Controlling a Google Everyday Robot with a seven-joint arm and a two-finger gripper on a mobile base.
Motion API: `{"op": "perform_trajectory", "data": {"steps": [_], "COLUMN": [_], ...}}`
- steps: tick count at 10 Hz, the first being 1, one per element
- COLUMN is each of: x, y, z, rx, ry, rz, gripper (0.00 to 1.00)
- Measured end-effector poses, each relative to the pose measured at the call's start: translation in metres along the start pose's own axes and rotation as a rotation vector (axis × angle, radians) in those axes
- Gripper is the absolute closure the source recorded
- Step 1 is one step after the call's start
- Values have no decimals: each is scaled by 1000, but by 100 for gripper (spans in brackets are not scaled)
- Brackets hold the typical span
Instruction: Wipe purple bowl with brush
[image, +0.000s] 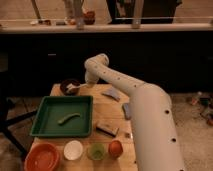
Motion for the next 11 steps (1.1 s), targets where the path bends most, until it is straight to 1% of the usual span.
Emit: {"op": "perform_trajectory", "data": {"steps": [1,3,5,7,9,11], "x": [-4,0,-2,0,4,9], "y": [0,-1,-1,-1,-1,-4], "z": [2,1,2,2,1,0], "rx": [-4,-3,-4,-3,2,6], "ry": [-1,2,1,2,19,52], "rz": [-4,0,-3,-1,-8,-18], "gripper": [100,100,100,100,100,100]}}
